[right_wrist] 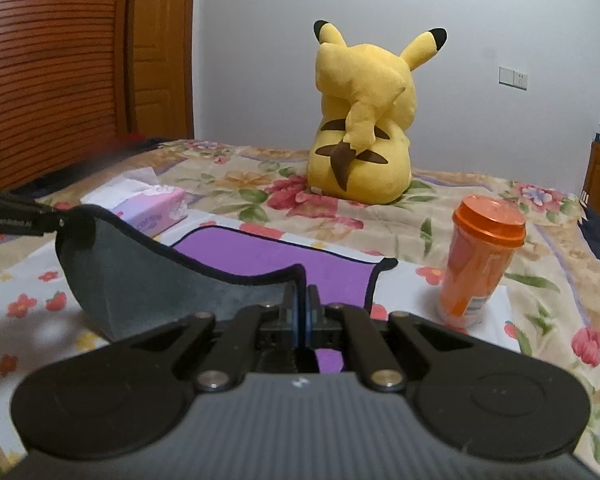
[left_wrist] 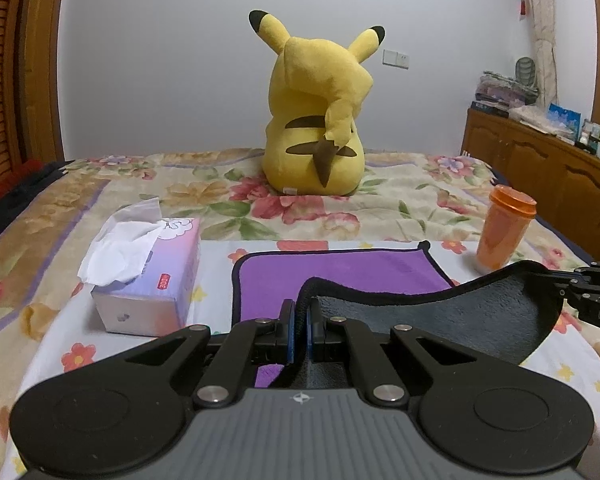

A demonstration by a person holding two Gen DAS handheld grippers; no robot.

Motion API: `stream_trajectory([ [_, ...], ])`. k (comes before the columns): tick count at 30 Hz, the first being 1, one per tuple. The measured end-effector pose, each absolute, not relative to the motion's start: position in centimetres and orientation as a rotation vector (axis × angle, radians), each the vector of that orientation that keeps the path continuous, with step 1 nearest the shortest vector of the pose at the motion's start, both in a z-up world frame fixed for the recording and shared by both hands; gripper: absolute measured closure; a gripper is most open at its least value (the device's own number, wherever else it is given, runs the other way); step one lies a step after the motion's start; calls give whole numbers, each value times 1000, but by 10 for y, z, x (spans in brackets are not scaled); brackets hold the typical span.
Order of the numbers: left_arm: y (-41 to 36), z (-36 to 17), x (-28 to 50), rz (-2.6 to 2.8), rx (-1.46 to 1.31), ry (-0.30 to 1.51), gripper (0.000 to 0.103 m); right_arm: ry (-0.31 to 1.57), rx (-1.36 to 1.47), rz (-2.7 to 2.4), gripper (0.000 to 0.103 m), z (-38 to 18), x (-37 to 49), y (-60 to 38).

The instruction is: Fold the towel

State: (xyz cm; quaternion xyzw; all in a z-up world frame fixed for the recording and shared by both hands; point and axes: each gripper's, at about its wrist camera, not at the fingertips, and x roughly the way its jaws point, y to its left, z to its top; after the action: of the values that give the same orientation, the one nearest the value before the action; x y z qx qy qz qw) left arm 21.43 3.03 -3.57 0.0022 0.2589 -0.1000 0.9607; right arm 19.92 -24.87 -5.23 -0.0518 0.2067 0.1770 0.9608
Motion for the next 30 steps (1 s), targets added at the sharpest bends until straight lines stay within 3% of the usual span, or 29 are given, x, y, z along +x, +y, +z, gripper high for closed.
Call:
stream_trajectory([
  [30,25,-21,266,-179,-12,457,95,372,-161,340,99,-50,250,-250],
])
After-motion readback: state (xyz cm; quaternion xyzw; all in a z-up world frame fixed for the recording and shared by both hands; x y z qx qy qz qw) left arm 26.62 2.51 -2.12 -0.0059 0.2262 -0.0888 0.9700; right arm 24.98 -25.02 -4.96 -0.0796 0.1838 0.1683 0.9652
